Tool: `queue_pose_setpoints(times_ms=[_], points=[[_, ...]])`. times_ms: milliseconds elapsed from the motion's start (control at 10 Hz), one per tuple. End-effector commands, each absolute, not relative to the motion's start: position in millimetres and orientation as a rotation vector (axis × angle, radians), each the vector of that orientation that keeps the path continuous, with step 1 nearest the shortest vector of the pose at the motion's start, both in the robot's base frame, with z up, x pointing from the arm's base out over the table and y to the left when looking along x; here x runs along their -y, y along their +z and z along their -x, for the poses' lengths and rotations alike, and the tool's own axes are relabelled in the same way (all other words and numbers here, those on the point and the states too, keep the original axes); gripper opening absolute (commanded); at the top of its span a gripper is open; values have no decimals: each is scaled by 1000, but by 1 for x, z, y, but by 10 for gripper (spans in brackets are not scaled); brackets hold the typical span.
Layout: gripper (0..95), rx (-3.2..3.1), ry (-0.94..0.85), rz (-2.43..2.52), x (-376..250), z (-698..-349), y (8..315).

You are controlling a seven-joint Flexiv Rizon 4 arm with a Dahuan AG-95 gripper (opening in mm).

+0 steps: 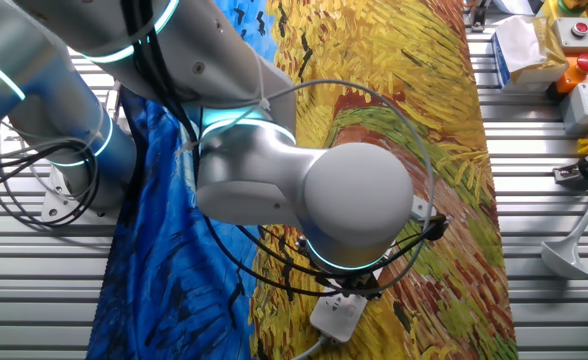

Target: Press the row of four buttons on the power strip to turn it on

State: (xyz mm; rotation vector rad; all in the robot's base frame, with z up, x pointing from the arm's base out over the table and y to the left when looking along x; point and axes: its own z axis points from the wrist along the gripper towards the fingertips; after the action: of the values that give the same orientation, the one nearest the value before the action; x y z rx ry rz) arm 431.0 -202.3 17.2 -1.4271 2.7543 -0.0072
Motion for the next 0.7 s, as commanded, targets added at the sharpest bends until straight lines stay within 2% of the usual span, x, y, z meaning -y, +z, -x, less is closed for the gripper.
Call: queue_pose_setpoints(times_ms=[100, 700], points=[[950, -2753, -2, 1427, 202, -431, 15], [950, -2736, 15, 1436, 203, -432, 2]])
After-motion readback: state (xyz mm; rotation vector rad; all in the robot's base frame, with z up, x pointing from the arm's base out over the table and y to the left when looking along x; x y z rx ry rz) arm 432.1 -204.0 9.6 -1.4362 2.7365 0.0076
